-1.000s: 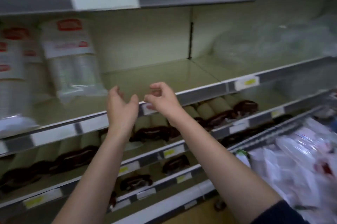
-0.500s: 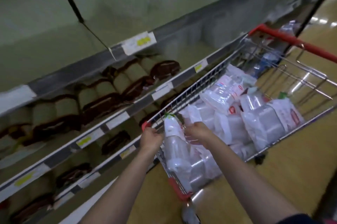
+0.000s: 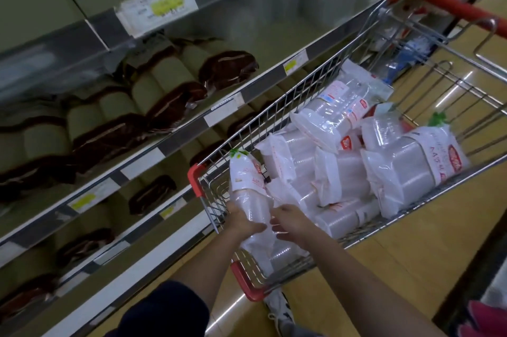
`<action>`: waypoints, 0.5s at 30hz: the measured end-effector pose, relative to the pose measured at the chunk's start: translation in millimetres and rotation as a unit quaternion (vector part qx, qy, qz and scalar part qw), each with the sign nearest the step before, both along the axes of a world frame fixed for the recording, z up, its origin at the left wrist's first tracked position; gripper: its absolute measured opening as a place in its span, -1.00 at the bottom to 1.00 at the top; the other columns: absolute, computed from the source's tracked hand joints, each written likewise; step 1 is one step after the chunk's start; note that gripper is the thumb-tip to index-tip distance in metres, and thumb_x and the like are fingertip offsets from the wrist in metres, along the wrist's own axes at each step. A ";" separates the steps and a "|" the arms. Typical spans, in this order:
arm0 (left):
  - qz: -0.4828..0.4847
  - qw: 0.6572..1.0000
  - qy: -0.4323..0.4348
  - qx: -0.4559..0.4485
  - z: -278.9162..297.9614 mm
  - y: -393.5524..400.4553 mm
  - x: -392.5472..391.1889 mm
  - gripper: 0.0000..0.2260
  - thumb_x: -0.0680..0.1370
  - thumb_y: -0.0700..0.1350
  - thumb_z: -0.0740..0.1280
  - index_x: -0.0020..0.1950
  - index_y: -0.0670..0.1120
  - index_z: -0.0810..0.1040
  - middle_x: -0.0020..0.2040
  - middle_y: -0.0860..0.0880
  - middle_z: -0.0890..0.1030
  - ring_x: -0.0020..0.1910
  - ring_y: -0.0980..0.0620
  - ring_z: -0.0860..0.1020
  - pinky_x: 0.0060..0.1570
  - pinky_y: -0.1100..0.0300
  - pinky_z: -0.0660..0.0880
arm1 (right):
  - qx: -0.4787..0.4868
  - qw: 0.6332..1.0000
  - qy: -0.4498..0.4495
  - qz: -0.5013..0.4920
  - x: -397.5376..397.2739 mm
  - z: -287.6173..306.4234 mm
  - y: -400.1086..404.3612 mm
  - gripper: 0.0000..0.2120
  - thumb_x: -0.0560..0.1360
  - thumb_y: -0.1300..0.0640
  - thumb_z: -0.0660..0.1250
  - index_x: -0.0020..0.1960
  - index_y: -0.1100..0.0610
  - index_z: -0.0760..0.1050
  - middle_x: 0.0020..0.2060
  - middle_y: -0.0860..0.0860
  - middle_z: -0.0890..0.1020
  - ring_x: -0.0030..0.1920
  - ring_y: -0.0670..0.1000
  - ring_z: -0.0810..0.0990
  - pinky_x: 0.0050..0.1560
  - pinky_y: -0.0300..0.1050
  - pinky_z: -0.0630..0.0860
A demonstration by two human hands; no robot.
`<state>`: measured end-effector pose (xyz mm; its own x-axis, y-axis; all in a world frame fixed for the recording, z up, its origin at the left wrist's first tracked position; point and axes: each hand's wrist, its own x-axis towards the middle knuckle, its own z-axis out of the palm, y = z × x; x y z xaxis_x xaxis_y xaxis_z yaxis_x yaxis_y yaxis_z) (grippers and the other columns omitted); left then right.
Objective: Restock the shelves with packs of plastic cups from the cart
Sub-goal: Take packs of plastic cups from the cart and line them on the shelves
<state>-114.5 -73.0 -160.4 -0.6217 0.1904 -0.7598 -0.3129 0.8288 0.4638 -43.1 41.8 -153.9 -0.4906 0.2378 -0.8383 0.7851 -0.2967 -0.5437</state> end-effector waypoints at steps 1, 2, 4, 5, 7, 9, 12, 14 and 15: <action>-0.001 1.000 0.010 -0.003 2.4 0.3 1.5 -0.14 0.30 -0.10 0.55 0.44 -0.18 0.13 0.32 -0.19 0.42 0.28 -0.14 0.44 0.22 0.07 0.47 | 0.007 1.000 0.008 0.009 0.5 0.5 1.1 -0.68 0.52 0.02 0.24 0.12 0.25 0.48 -0.12 0.11 0.53 -0.18 0.04 0.49 -0.17 -0.12 0.45; 0.005 1.000 0.018 -0.004 5.4 0.5 -0.3 -0.14 0.30 -0.12 0.55 0.44 -0.19 0.12 0.34 -0.18 0.40 0.29 -0.14 0.43 0.22 0.09 0.46 | 0.015 1.000 0.014 0.019 0.6 2.5 2.9 -0.66 0.52 -0.02 0.25 0.12 0.24 0.47 -0.10 0.09 0.53 -0.15 0.03 0.49 -0.15 -0.12 0.46; 0.034 0.999 0.010 0.007 13.2 -0.7 -9.6 -0.14 0.30 -0.12 0.52 0.46 -0.18 0.11 0.37 -0.15 0.36 0.32 -0.14 0.41 0.19 0.11 0.44 | 0.035 0.999 0.022 0.032 -1.8 7.7 7.6 -0.59 0.50 -0.09 0.28 0.17 0.21 0.43 -0.06 0.07 0.52 -0.10 0.02 0.50 -0.14 -0.15 0.46; 0.048 0.999 -0.003 0.023 18.0 -2.8 -14.7 -0.16 0.29 -0.10 0.52 0.46 -0.17 0.15 0.37 -0.14 0.37 0.32 -0.13 0.42 0.14 0.13 0.46 | 0.043 0.998 0.023 0.036 -3.4 10.8 10.1 -0.57 0.48 -0.11 0.31 0.19 0.18 0.40 -0.05 0.05 0.50 -0.10 0.01 0.50 -0.17 -0.16 0.45; 0.062 0.996 -0.029 0.055 31.0 -12.4 -22.1 -0.15 0.19 -0.03 0.52 0.42 -0.14 0.27 0.31 -0.10 0.44 0.24 -0.10 0.50 0.07 0.15 0.51 | 0.035 0.998 0.015 0.041 -7.4 19.1 11.4 -0.50 0.41 -0.11 0.41 0.20 0.15 0.35 -0.09 0.04 0.51 -0.17 0.01 0.50 -0.24 -0.17 0.46; 0.052 0.995 -0.042 0.077 39.4 -28.9 -26.5 -0.10 0.05 0.04 0.50 0.37 -0.11 0.34 0.23 -0.08 0.53 0.13 -0.07 0.57 0.06 0.06 0.59 | -0.020 0.999 -0.001 0.038 -11.2 23.6 7.2 -0.39 0.34 -0.07 0.49 0.24 0.24 0.41 -0.14 0.08 0.55 -0.25 0.03 0.53 -0.30 -0.15 0.49; 0.018 0.993 -0.039 0.111 67.7 -56.5 -26.4 -0.14 0.08 0.01 0.49 0.34 -0.07 0.27 0.19 -0.08 0.52 0.09 -0.05 0.58 -0.01 0.07 0.60 | -0.132 0.991 0.015 0.018 -12.9 35.4 -9.7 -0.48 0.37 0.06 0.49 0.25 0.21 0.46 -0.07 0.12 0.65 -0.15 0.11 0.63 -0.27 -0.11 0.57; -0.022 0.991 -0.015 0.132 90.3 -74.7 -30.8 -0.20 0.15 -0.03 0.49 0.34 -0.03 0.26 0.17 -0.05 0.52 0.07 -0.03 0.58 0.01 0.05 0.59 | -0.178 0.982 0.063 -0.003 -13.1 43.3 -21.8 -0.58 0.38 0.15 0.46 0.20 0.18 0.49 -0.04 0.13 0.68 -0.10 0.11 0.66 -0.24 -0.07 0.61; -0.043 0.989 0.001 0.143 101.5 -84.6 -35.1 -0.24 0.18 -0.06 0.50 0.33 0.01 0.26 0.16 -0.03 0.52 0.07 -0.01 0.58 0.04 0.03 0.59 | -0.193 0.977 0.094 -0.011 -13.5 47.5 -27.1 -0.64 0.40 0.20 0.43 0.17 0.18 0.50 -0.08 0.11 0.70 -0.12 0.10 0.68 -0.25 -0.07 0.62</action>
<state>-149.5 -157.5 -59.0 -0.5957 0.4505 -0.6650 -0.2449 0.6866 0.6845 -56.6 14.7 -106.4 -0.6435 -0.0662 -0.7626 0.6728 -0.5240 -0.5223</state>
